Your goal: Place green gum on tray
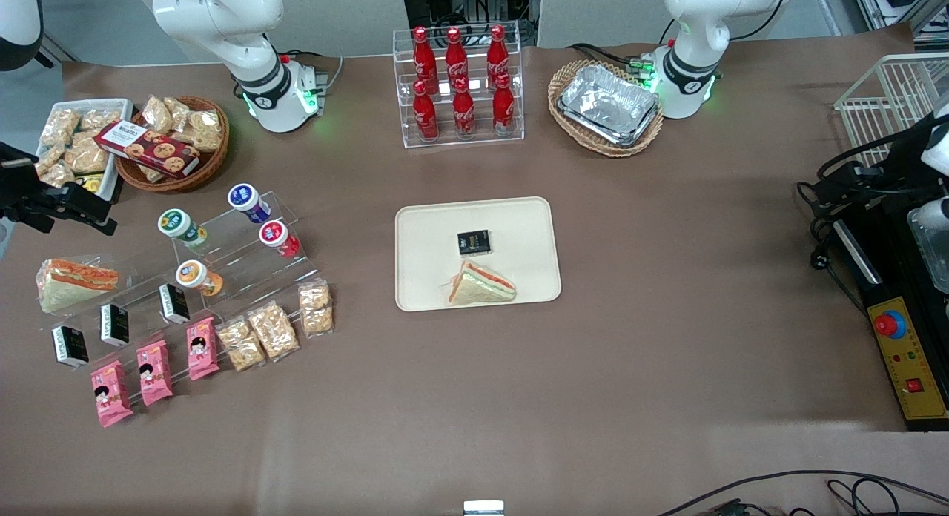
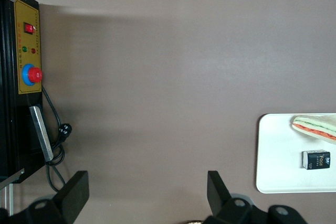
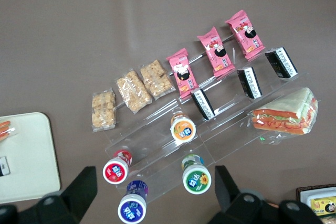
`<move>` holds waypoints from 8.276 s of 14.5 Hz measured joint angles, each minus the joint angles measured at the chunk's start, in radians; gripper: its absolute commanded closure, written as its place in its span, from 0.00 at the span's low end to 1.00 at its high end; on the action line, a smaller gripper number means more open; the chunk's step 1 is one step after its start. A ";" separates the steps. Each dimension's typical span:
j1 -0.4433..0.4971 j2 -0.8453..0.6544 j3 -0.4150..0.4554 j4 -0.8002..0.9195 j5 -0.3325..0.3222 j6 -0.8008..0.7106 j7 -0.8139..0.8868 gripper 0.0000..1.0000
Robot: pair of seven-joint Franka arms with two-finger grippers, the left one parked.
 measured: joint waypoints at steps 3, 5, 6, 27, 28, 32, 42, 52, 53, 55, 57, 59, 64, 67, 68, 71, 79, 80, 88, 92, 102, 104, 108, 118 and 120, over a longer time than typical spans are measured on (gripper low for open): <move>0.000 0.000 0.002 0.000 0.000 0.001 -0.001 0.00; 0.001 0.000 0.003 0.000 0.000 0.001 -0.010 0.00; 0.001 0.000 0.003 0.000 0.000 0.000 -0.018 0.00; -0.075 -0.343 -0.080 -0.517 -0.022 0.154 -0.232 0.00; -0.075 -0.343 -0.077 -0.527 -0.022 0.161 -0.232 0.00; -0.074 -0.344 -0.062 -0.572 -0.041 0.204 -0.232 0.00; -0.074 -0.339 -0.056 -0.688 -0.050 0.357 -0.232 0.00; -0.074 -0.229 -0.057 -0.753 -0.050 0.459 -0.231 0.00; -0.074 -0.221 -0.058 -0.761 -0.050 0.468 -0.231 0.00; -0.074 -0.213 -0.059 -0.779 -0.050 0.485 -0.231 0.00; -0.074 -0.209 -0.059 -0.797 -0.050 0.502 -0.231 0.01; -0.074 -0.207 -0.059 -0.808 -0.050 0.512 -0.231 0.02; -0.074 -0.186 -0.059 -0.818 -0.050 0.536 -0.231 0.12; -0.074 -0.171 -0.059 -0.819 -0.051 0.549 -0.231 0.15; -0.074 -0.168 -0.059 -0.819 -0.051 0.550 -0.231 0.17; -0.074 -0.168 -0.059 -0.820 -0.051 0.551 -0.231 0.25; -0.074 -0.168 -0.059 -0.823 -0.051 0.551 -0.224 0.51; -0.074 -0.169 -0.059 -0.823 -0.051 0.551 -0.222 0.53; -0.071 -0.222 -0.054 -0.657 -0.051 0.332 -0.220 0.73; -0.027 -0.220 0.002 -0.424 -0.048 0.091 -0.140 0.80; 0.358 -0.086 0.118 -0.343 0.027 0.133 0.498 0.81; 0.435 -0.021 0.118 -0.357 0.027 0.222 0.610 0.81; 0.555 0.116 0.118 -0.425 0.027 0.439 0.755 0.81; 0.677 0.380 0.116 -0.520 0.027 0.826 0.872 0.71; 0.686 0.384 0.116 -0.539 0.027 0.845 0.873 0.26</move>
